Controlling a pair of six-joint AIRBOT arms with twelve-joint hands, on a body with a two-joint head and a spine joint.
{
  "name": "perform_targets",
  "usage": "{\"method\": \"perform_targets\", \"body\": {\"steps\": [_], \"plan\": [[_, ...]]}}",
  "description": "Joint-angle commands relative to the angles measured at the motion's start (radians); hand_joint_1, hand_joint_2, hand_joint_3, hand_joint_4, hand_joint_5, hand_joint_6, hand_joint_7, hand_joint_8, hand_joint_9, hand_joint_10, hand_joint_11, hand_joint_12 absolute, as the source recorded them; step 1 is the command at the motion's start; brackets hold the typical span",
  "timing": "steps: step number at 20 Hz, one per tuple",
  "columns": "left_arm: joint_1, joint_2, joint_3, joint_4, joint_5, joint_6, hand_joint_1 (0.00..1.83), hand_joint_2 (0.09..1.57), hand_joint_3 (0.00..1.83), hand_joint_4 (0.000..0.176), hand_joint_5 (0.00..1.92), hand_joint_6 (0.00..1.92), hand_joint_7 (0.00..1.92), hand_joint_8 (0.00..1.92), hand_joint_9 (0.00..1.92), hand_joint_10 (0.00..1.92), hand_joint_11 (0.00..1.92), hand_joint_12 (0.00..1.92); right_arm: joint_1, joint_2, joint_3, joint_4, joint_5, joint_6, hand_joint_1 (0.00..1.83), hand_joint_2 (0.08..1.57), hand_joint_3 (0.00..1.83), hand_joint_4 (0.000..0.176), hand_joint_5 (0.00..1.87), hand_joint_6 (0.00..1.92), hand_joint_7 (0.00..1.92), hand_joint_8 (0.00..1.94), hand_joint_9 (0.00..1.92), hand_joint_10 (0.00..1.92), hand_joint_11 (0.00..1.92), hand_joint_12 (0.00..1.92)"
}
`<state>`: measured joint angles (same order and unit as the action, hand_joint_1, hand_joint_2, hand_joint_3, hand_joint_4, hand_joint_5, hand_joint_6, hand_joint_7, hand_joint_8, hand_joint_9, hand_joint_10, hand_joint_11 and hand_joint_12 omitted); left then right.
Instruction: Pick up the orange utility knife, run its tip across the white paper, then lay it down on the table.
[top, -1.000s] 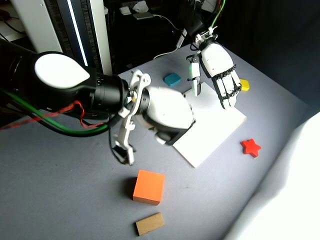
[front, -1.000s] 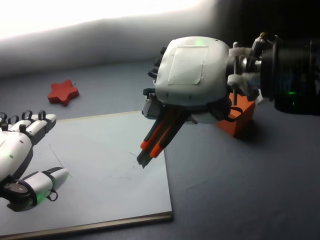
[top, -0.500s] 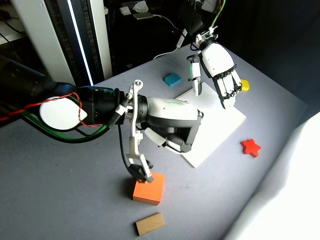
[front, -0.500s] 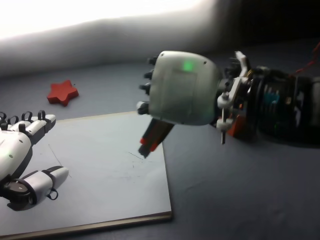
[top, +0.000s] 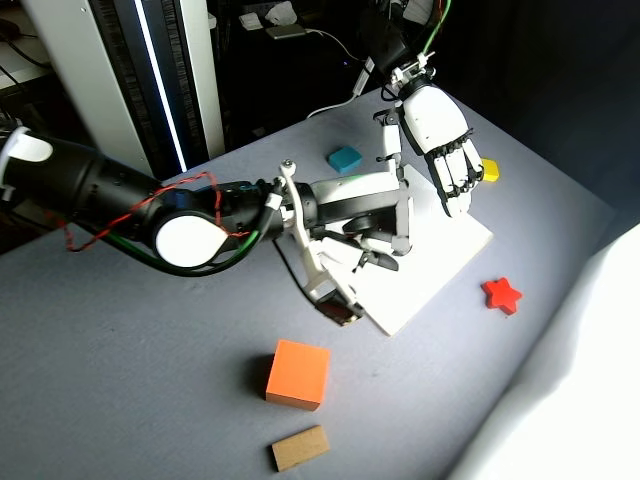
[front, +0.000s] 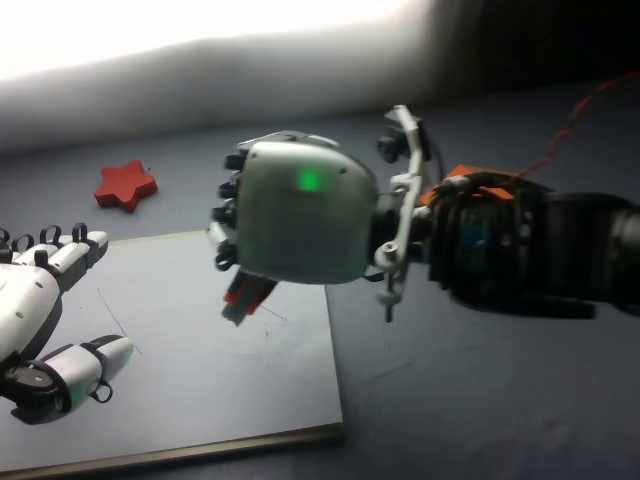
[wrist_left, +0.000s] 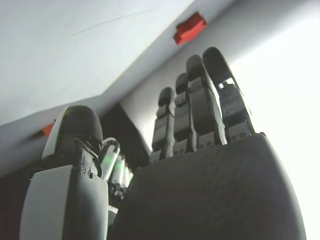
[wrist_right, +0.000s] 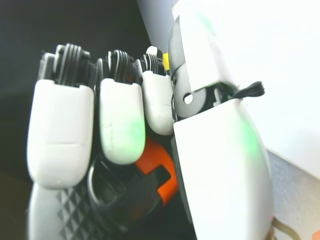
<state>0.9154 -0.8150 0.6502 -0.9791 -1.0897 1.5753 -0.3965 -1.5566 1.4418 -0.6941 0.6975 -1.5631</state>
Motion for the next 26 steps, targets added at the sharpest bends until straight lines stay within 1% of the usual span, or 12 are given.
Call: {"method": "perform_targets", "body": {"steps": [1,5,7,10,12,16,18,24,25,26], "plan": [[-0.002,0.001,0.004,0.043,-0.098,0.000,0.39,1.30,0.00,0.021,0.14,0.00,0.20,0.00,0.32,0.01,0.00,1.15,0.006,-0.006,0.010,0.018,0.128,-0.022,1.56,1.37,0.00,0.176,1.39,1.92,1.66,1.94,1.76,1.92,1.80,1.92],[0.000,0.001,0.004,0.043,-0.098,0.000,0.38,1.31,0.00,0.022,0.14,0.00,0.19,0.00,0.31,0.00,0.00,1.14,-0.004,-0.057,0.071,-0.006,0.149,-0.030,1.55,1.37,0.00,0.176,1.35,1.92,1.65,1.94,1.75,1.92,1.80,1.92],[0.001,0.001,0.004,0.043,-0.098,0.000,0.38,1.31,0.00,0.023,0.15,0.01,0.19,0.00,0.31,0.00,0.00,1.13,-0.017,-0.076,0.090,-0.006,0.161,-0.015,1.54,1.38,0.00,0.176,1.31,1.92,1.65,1.94,1.75,1.92,1.80,1.92],[0.001,-0.001,0.006,0.043,-0.098,0.000,0.39,1.30,0.00,0.026,0.15,0.00,0.21,0.01,0.33,0.01,0.00,1.16,-0.032,-0.093,0.108,-0.019,0.158,-0.023,1.53,1.38,0.00,0.176,1.35,1.92,1.64,1.94,1.74,1.92,1.79,1.92],[0.002,-0.002,0.006,0.043,-0.098,0.000,0.38,1.31,0.00,0.024,0.13,0.00,0.19,0.00,0.31,0.00,0.00,1.13,-0.044,-0.094,0.111,-0.049,0.179,-0.017,1.52,1.39,0.00,0.176,1.29,1.92,1.63,1.94,1.74,1.92,1.79,1.92],[0.002,-0.003,0.007,0.043,-0.106,0.000,0.41,1.30,0.00,0.023,0.15,0.01,0.20,0.00,0.33,0.00,0.00,1.15,-0.060,-0.067,0.111,-0.113,0.220,0.012,1.53,1.39,0.00,0.176,1.32,1.92,1.63,1.94,1.75,1.92,1.79,1.92],[0.002,-0.004,0.008,0.043,-0.106,0.000,0.40,1.30,0.00,0.024,0.15,0.00,0.20,0.00,0.32,0.00,0.00,1.15,-0.069,-0.046,0.110,-0.156,0.249,0.033,1.53,1.38,0.00,0.176,1.30,1.92,1.63,1.94,1.74,1.92,1.79,1.92],[0.002,-0.004,0.008,0.043,-0.108,0.000,0.41,1.30,0.00,0.023,0.15,0.00,0.21,0.00,0.32,0.00,0.00,1.13,-0.082,0.036,0.073,-0.202,0.295,0.068,1.53,1.39,0.00,0.176,1.28,1.92,1.63,1.94,1.75,1.92,1.80,1.92],[0.002,-0.004,0.008,0.043,-0.108,0.000,0.40,1.31,0.00,0.021,0.15,0.00,0.20,0.00,0.31,0.00,0.00,1.14,-0.084,0.051,0.065,-0.203,0.299,0.070,1.53,1.38,0.00,0.176,1.31,1.92,1.63,1.94,1.75,1.92,1.79,1.92],[0.002,-0.004,0.008,0.043,-0.109,0.000,0.41,1.30,0.00,0.023,0.15,0.00,0.21,0.00,0.32,0.00,0.00,1.14,-0.086,0.066,0.055,-0.209,0.303,0.077,1.53,1.38,0.00,0.176,1.32,1.92,1.63,1.94,1.75,1.92,1.80,1.92]]}}
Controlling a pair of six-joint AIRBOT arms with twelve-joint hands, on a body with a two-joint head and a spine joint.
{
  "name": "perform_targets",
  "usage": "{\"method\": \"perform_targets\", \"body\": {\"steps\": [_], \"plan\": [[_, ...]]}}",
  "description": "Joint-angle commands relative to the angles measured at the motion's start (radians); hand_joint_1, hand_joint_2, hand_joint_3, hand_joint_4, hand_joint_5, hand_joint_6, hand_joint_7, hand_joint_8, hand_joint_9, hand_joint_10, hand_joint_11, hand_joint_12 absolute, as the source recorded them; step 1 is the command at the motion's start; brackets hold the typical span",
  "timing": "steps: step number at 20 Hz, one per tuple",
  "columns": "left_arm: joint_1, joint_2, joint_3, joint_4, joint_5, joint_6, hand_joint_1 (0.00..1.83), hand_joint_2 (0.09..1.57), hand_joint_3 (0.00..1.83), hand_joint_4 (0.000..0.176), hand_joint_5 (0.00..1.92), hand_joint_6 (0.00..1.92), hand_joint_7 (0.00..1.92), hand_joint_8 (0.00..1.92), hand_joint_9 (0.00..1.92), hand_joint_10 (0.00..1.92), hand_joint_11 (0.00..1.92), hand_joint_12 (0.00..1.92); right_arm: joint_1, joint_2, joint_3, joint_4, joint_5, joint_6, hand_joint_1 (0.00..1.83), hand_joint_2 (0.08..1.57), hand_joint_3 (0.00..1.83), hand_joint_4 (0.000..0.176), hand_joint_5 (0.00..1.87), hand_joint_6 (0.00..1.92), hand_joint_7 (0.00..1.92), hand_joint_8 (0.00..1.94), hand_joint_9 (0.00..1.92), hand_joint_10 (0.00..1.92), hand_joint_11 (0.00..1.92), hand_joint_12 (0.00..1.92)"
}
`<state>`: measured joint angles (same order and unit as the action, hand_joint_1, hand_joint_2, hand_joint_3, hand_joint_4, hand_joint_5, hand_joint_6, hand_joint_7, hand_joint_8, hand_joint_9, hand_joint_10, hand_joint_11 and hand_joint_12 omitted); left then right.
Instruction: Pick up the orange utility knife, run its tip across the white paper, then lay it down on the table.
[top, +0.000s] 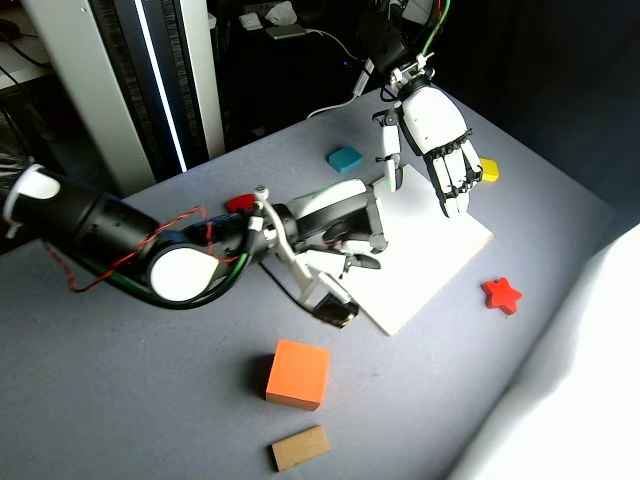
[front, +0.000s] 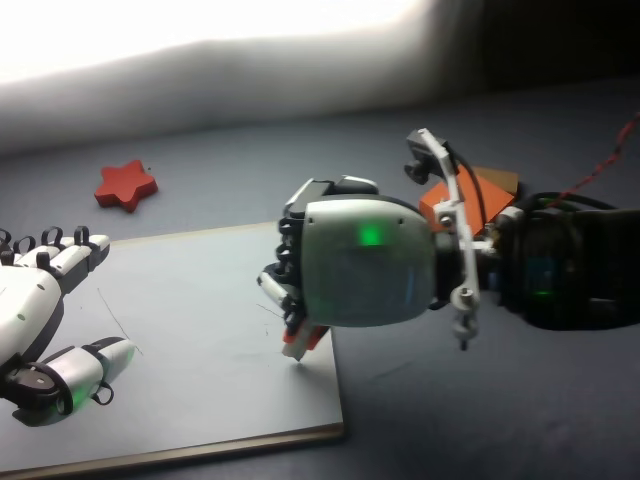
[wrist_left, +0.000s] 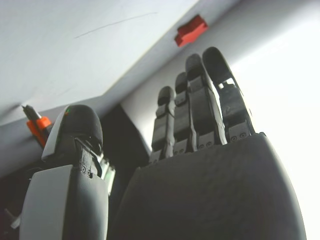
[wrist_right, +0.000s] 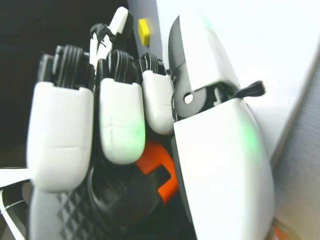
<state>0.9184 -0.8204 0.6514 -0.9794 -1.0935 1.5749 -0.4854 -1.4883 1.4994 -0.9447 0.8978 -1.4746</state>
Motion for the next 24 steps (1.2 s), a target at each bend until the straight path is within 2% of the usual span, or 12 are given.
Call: {"method": "perform_targets", "body": {"steps": [1,4,7,9,11,14,15,18,19,21,24], "plan": [[-0.001,0.001,0.007,0.043,-0.106,0.000,0.41,1.30,0.00,0.026,0.15,0.00,0.20,0.00,0.32,0.00,0.00,1.14,0.001,0.009,-0.011,0.040,0.105,-0.008,1.53,1.39,0.00,0.176,1.32,1.92,1.63,1.94,1.75,1.92,1.80,1.92],[-0.001,0.001,0.007,0.043,-0.106,0.000,0.41,1.30,0.00,0.025,0.14,0.00,0.20,0.00,0.32,0.00,0.00,1.14,0.005,0.034,-0.030,0.047,0.117,0.008,1.54,1.38,0.00,0.176,1.29,1.92,1.64,1.94,1.76,1.92,1.80,1.92],[0.000,0.001,0.007,0.043,-0.106,0.000,0.42,1.30,0.00,0.026,0.15,0.01,0.21,0.00,0.32,0.00,0.00,1.11,0.021,0.087,-0.088,0.161,0.095,0.054,1.53,1.39,0.00,0.176,1.30,1.92,1.64,1.94,1.76,1.92,1.81,1.92],[0.001,0.001,0.007,0.043,-0.106,0.000,0.41,1.30,0.00,0.024,0.15,0.00,0.21,0.00,0.33,0.01,0.00,1.10,0.034,0.126,-0.130,0.218,0.035,0.133,1.53,1.38,0.00,0.176,1.29,1.92,1.63,1.94,1.75,1.92,1.80,1.92],[0.001,0.001,0.007,0.043,-0.106,0.000,0.37,1.31,0.00,0.024,0.13,0.00,0.20,0.00,0.32,0.00,0.00,1.11,0.061,0.174,-0.181,0.258,-0.092,0.280,1.53,1.38,0.00,0.176,1.31,1.92,1.63,1.94,1.76,1.92,1.80,1.92],[0.001,0.001,0.007,0.043,-0.106,0.000,0.40,1.30,0.00,0.024,0.14,0.00,0.21,0.00,0.32,0.00,0.00,1.12,0.120,0.192,-0.195,0.272,-0.238,0.449,1.52,1.39,0.00,0.176,1.29,1.92,1.63,1.94,1.75,1.92,1.80,1.92],[0.001,0.001,0.006,0.043,-0.106,0.000,0.40,1.30,0.00,0.023,0.14,0.00,0.21,0.00,0.32,0.00,0.00,1.13,0.144,0.192,-0.195,0.274,-0.296,0.515,1.52,1.39,0.00,0.176,1.27,1.92,1.63,1.94,1.75,1.92,1.80,1.92],[0.002,0.002,0.005,0.044,-0.106,0.000,0.42,1.30,0.00,0.026,0.14,0.00,0.19,0.00,0.31,0.00,0.00,1.11,0.196,0.189,-0.195,0.274,-0.405,0.625,1.53,1.38,0.00,0.176,1.29,1.92,1.63,1.94,1.75,1.92,1.80,1.92],[0.002,0.002,0.005,0.044,-0.106,0.000,0.41,1.30,0.00,0.024,0.15,0.00,0.20,0.00,0.30,0.00,0.00,1.09,0.200,0.189,-0.196,0.250,-0.407,0.645,1.52,1.39,0.00,0.176,1.24,1.92,1.63,1.94,1.76,1.92,1.80,1.92],[0.002,0.002,0.005,0.044,-0.106,0.000,0.40,1.30,0.00,0.027,0.13,0.00,0.20,0.00,0.31,0.00,0.00,1.10,0.197,0.198,-0.206,0.134,-0.394,0.738,1.53,1.39,0.00,0.176,1.24,1.92,1.62,1.94,1.75,1.92,1.80,1.92],[0.003,0.002,0.004,0.044,-0.106,0.000,0.39,1.31,0.00,0.026,0.14,0.00,0.20,0.00,0.32,0.01,0.00,1.11,0.153,0.251,-0.281,0.114,-0.442,0.752,1.52,1.41,0.00,0.176,1.17,1.92,1.58,1.94,1.70,1.92,1.75,1.92]]}}
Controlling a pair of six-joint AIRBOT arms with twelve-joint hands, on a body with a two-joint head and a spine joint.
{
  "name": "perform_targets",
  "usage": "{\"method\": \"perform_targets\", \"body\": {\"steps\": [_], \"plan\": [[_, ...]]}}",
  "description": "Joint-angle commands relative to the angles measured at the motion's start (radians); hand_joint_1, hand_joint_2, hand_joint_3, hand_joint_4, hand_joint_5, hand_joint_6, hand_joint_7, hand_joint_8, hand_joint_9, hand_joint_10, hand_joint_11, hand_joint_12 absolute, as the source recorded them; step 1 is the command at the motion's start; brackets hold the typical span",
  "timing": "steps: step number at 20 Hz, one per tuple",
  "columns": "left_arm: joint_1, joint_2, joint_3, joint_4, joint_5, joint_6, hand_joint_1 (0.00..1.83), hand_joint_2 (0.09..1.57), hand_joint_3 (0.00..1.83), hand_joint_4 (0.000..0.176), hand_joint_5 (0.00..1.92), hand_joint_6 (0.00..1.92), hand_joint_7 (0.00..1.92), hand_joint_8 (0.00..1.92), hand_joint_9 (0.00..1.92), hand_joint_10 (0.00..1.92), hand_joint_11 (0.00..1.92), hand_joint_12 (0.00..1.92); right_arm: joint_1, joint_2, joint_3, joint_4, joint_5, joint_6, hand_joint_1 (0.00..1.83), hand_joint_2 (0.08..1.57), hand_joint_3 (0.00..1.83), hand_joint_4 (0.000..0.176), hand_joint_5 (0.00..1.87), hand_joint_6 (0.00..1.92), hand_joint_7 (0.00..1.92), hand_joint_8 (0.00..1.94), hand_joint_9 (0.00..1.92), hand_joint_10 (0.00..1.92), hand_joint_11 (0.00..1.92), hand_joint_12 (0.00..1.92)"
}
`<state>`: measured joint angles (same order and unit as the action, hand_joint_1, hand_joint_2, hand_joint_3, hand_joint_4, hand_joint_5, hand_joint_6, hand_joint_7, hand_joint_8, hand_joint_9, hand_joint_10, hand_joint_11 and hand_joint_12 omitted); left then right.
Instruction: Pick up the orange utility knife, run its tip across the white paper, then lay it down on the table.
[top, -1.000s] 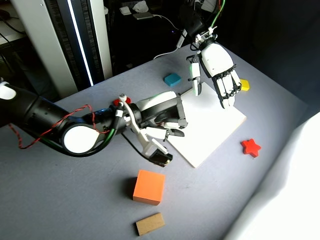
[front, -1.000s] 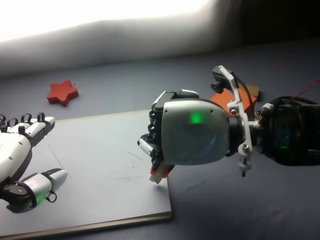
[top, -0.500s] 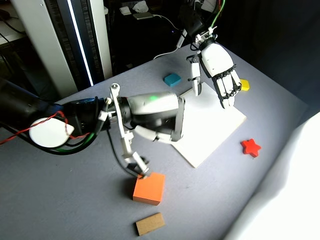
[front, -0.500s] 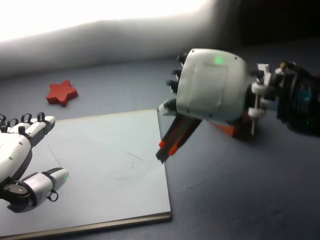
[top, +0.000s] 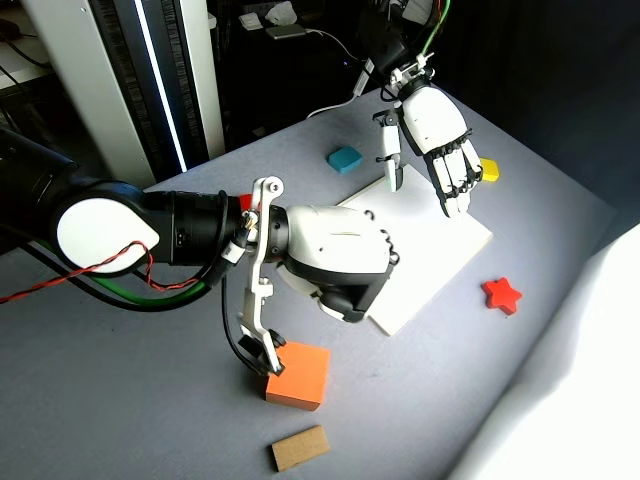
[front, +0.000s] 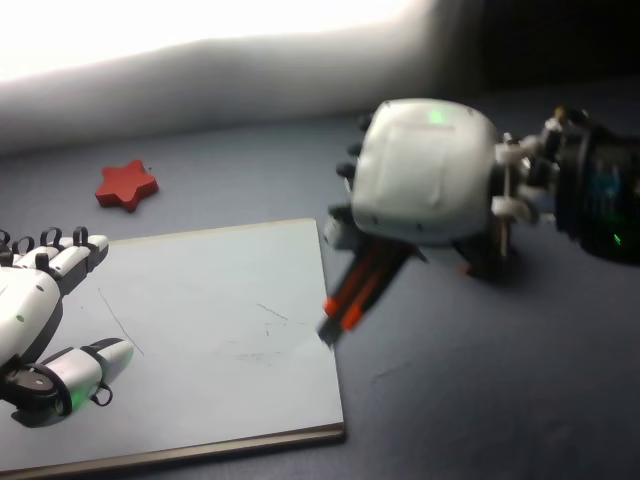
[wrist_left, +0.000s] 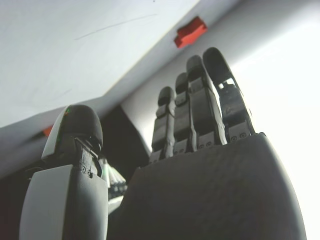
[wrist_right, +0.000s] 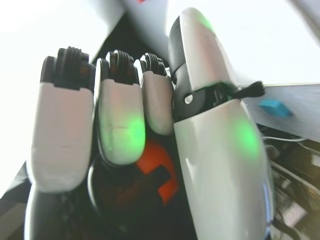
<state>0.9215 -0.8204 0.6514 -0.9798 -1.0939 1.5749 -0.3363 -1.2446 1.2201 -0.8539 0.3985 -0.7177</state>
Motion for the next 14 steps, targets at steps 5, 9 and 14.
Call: {"method": "perform_targets", "body": {"steps": [5,9,14], "plan": [[0.000,0.002,0.004,0.044,-0.106,0.000,0.39,1.30,0.00,0.029,0.14,0.00,0.21,0.00,0.32,0.01,0.00,1.11,-0.075,0.068,-0.079,0.070,0.051,-0.051,1.49,1.43,0.00,0.176,1.22,1.92,1.54,1.94,1.66,1.92,1.70,1.92],[0.000,0.002,0.004,0.044,-0.106,0.000,0.40,1.30,0.00,0.032,0.14,0.01,0.22,0.01,0.31,0.00,0.00,1.11,-0.125,0.091,-0.099,0.125,0.079,-0.095,1.45,1.40,0.00,0.176,1.16,1.92,1.42,1.94,1.55,1.92,1.54,1.92],[0.003,0.002,0.005,0.044,-0.108,0.000,0.37,1.31,0.00,0.028,0.13,0.00,0.21,0.00,0.29,0.00,0.00,1.09,-0.166,0.080,-0.098,0.224,0.074,-0.158,1.11,1.46,0.00,0.000,0.43,1.65,0.69,1.75,0.84,1.92,0.81,1.92]]}}
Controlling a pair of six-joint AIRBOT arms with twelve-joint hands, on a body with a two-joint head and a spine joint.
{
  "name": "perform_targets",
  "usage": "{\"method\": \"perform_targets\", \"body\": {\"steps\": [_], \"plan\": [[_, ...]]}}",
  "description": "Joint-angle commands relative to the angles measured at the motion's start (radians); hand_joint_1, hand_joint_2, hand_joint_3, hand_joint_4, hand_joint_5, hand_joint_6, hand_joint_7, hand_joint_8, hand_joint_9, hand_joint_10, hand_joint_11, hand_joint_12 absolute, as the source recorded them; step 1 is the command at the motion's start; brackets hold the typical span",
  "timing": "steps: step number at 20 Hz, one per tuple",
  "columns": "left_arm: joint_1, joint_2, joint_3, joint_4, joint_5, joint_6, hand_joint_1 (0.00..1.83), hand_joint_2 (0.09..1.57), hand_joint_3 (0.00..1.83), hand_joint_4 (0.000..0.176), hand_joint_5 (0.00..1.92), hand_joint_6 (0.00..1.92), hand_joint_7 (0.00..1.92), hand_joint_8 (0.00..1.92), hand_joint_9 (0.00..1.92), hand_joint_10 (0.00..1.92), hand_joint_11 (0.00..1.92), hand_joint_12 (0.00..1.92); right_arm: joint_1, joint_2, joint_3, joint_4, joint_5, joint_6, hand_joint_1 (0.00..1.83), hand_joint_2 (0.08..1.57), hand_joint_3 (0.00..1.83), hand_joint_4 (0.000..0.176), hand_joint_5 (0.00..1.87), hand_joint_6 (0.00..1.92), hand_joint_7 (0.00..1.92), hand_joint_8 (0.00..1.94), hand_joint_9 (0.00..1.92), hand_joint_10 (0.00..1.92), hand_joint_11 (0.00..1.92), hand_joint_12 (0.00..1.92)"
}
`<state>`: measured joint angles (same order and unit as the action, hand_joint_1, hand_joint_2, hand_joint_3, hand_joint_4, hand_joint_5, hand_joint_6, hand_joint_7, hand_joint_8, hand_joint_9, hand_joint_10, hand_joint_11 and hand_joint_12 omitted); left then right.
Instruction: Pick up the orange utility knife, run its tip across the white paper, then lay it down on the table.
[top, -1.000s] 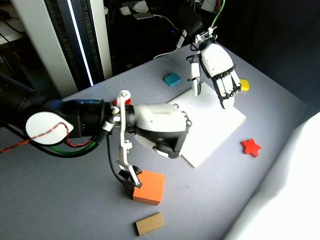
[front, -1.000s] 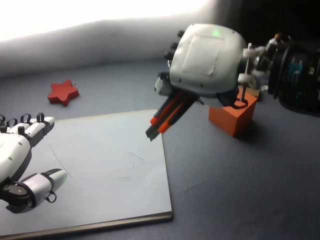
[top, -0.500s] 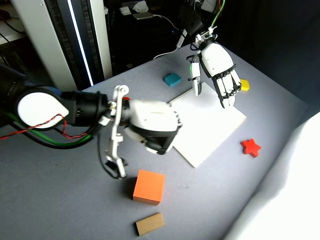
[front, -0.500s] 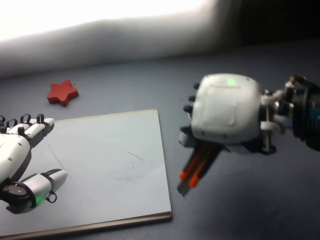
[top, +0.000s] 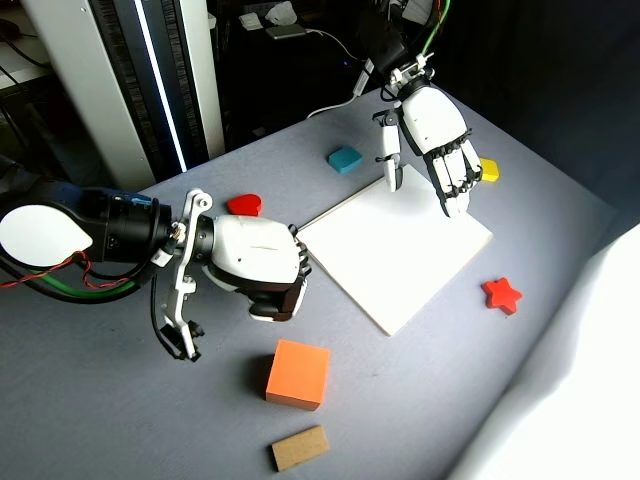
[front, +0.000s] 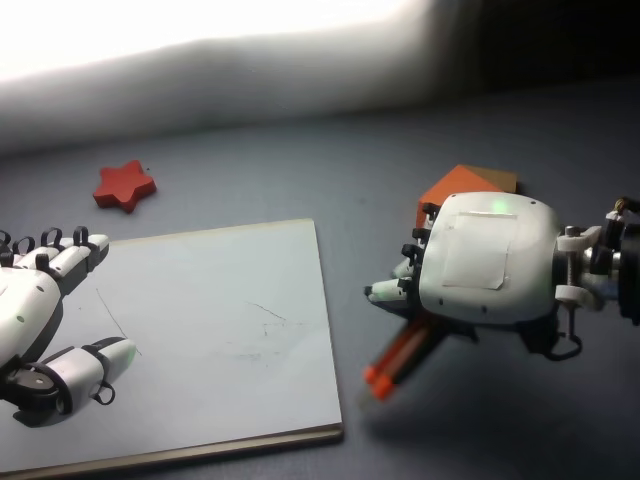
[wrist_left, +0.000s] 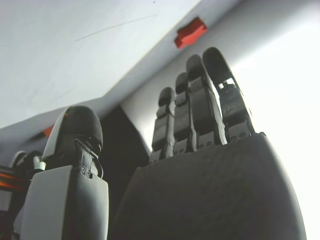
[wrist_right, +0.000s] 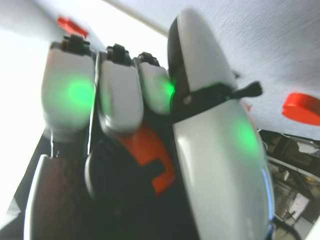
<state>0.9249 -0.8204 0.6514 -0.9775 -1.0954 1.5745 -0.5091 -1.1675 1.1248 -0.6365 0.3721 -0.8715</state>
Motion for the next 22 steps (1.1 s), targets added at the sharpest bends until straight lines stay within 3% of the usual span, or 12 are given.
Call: {"method": "perform_targets", "body": {"steps": [1,3,4,5,6,7,9,11,12,17,22], "plan": [[0.000,0.002,0.005,0.042,-0.106,0.000,0.37,1.31,0.00,0.029,0.14,0.00,0.22,0.00,0.29,0.00,0.00,1.08,0.007,-0.006,0.003,0.032,0.101,-0.014,1.10,1.44,0.00,0.000,0.42,1.66,0.67,1.75,0.71,1.92,0.73,1.92],[0.000,0.002,0.005,0.042,-0.106,0.000,0.37,1.31,0.00,0.025,0.15,0.01,0.22,0.00,0.30,0.00,0.00,1.11,0.017,-0.022,0.016,0.038,0.105,-0.026,1.05,1.42,0.00,0.000,0.38,1.71,0.60,1.79,0.47,1.92,0.56,1.92],[0.000,0.001,0.005,0.042,-0.106,0.000,0.38,1.31,0.00,0.026,0.15,0.01,0.21,0.00,0.30,0.00,0.00,1.11,0.021,-0.027,0.020,0.038,0.105,-0.027,1.20,1.37,0.00,0.000,0.24,1.49,0.56,1.70,0.40,1.87,0.46,1.92],[0.000,0.001,0.005,0.042,-0.106,0.000,0.36,1.31,0.00,0.029,0.14,0.00,0.20,0.00,0.29,0.00,0.00,1.11,0.026,-0.032,0.022,0.039,0.105,-0.027,1.02,1.33,0.00,0.000,0.14,1.34,0.32,1.41,0.29,1.74,0.23,1.92],[0.000,0.001,0.005,0.042,-0.106,0.000,0.36,1.31,0.00,0.028,0.14,0.00,0.20,0.00,0.29,0.00,0.00,1.11,0.028,-0.033,0.022,0.040,0.105,-0.027,0.91,1.35,0.00,0.000,0.07,1.25,0.22,1.25,0.21,1.65,0.07,1.92],[0.001,0.001,0.005,0.042,-0.106,0.000,0.38,1.31,0.00,0.025,0.14,0.00,0.21,0.01,0.30,0.01,0.00,1.11,0.030,-0.035,0.023,0.040,0.105,-0.027,0.79,1.35,0.00,0.000,0.01,1.00,0.10,1.00,0.09,1.48,0.01,1.92],[0.001,0.001,0.005,0.042,-0.106,0.000,0.37,1.31,0.00,0.023,0.14,0.00,0.21,0.00,0.29,0.00,0.00,1.11,0.030,-0.035,0.023,0.040,0.105,-0.027,0.55,1.30,0.00,0.000,0.00,0.55,0.09,0.47,0.00,1.10,0.00,1.68],[0.001,0.001,0.005,0.042,-0.106,0.000,0.35,1.31,0.00,0.027,0.14,0.00,0.21,0.00,0.30,0.00,0.00,1.10,0.030,-0.031,0.023,0.040,0.106,-0.027,0.34,1.25,0.00,0.000,0.00,0.20,0.08,0.16,0.00,0.69,0.00,1.27],[0.001,0.001,0.005,0.042,-0.106,0.000,0.35,1.31,0.00,0.028,0.14,0.00,0.21,0.00,0.30,0.01,0.00,1.10,0.030,-0.028,0.023,0.040,0.109,-0.027,0.34,1.23,0.00,0.000,0.00,0.17,0.11,0.10,0.00,0.62,0.00,1.18],[0.001,0.001,0.005,0.042,-0.106,0.000,0.38,1.31,0.00,0.027,0.15,0.00,0.23,0.01,0.30,0.00,0.00,1.10,0.025,0.004,0.022,0.040,0.122,-0.025,0.30,1.19,0.00,0.000,0.00,0.10,0.14,0.03,0.00,0.56,0.00,1.11],[0.001,0.002,0.004,0.042,-0.110,0.000,0.37,1.31,0.00,0.026,0.16,0.00,0.23,0.00,0.30,0.00,0.00,1.10,0.021,0.024,0.019,0.040,0.137,-0.021,0.23,1.18,0.00,0.000,0.00,0.00,0.03,0.00,0.00,0.25,0.00,0.58]]}}
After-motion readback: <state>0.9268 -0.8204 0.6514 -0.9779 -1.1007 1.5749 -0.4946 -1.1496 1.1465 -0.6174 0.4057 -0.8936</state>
